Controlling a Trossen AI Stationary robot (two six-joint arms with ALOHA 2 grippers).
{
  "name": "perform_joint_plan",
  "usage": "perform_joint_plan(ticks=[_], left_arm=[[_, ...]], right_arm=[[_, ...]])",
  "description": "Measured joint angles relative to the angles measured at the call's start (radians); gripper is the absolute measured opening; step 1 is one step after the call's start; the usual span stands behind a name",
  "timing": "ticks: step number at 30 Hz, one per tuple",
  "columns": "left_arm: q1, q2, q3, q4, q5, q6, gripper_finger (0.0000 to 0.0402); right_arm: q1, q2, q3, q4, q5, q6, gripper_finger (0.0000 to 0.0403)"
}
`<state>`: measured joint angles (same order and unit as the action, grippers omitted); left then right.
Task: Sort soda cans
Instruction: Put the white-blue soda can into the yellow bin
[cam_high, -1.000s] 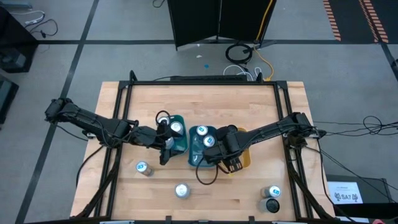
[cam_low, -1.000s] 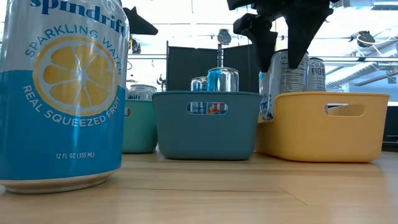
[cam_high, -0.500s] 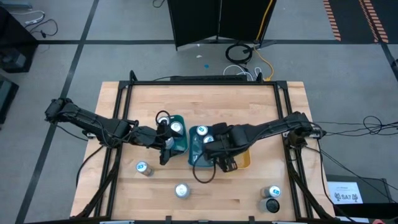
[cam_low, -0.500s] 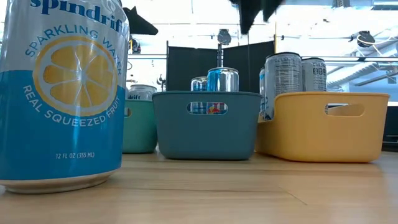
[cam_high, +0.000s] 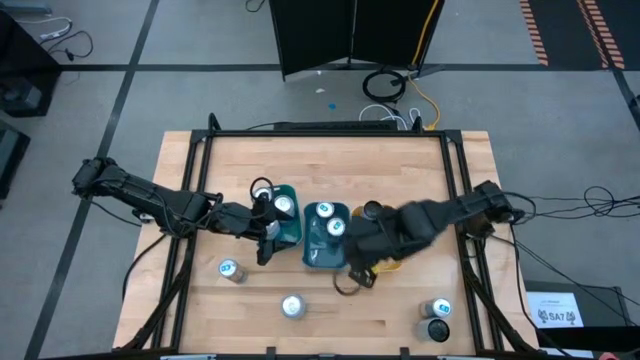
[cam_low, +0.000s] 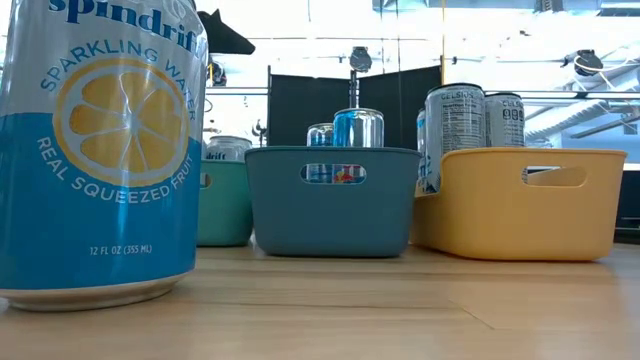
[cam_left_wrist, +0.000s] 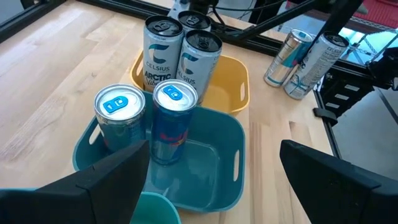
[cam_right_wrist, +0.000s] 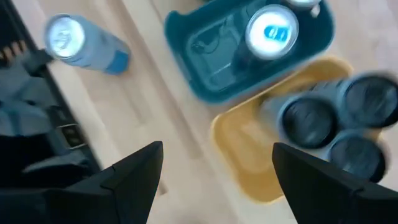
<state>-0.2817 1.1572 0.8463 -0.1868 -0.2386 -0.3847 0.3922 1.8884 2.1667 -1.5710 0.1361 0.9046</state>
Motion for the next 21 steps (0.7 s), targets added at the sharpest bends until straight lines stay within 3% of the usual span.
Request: perform_joint_plan(ticks=[4,10,21], left_arm=[[0.000,0.000,0.000,-0.001,0.000,0.000,0.0368],[0.000,0.000,0.000,-0.003,0.000,0.000,0.0368],[0.000,0.000,0.000,-0.003,0.000,-0.002,0.0368]], right_arm=[[0.098,-0.009,-0.001,-0.001,0.063,0.212,0.0291],[0.225,-0.012,-0.015,0.000,0.073,0.515,0.0272],[0.453,-0.012,-0.141,-0.001,0.017,0.899,0.0221]])
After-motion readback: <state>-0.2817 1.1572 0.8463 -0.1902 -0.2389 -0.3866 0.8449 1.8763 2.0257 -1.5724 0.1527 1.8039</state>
